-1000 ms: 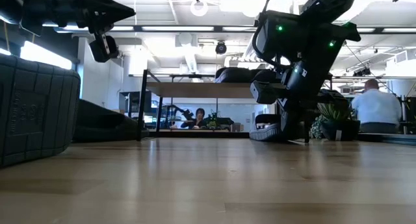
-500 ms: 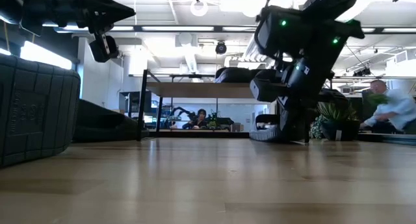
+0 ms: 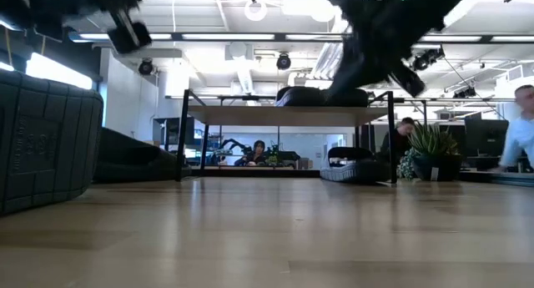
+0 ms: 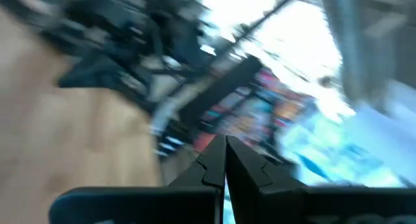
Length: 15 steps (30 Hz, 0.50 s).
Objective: Pick and place slides into the shelf
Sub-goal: Put the black slipper under the shelf
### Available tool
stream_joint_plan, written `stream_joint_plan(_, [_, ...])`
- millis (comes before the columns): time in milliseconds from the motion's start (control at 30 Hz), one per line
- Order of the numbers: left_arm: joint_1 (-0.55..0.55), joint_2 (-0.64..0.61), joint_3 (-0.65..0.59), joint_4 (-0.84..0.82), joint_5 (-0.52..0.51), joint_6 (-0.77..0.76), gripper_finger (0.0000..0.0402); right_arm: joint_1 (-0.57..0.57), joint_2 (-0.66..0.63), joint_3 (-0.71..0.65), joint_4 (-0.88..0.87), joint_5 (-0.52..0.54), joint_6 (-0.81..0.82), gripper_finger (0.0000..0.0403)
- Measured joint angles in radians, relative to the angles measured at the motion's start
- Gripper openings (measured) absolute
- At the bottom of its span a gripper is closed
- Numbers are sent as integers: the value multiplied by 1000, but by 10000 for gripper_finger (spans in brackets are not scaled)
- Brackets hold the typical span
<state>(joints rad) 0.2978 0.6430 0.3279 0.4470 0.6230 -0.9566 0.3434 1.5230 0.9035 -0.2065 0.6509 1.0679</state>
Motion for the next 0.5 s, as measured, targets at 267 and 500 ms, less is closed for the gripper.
stream_joint_plan(267, [-247, 0, 0, 281, 18, -127, 1, 75, -41, 0, 159, -1, -130, 0])
stream_joint_plan(500, [-522, -1, 9, 223, -235, -122, 0, 90, -40, 0, 160, 4, -127, 0])
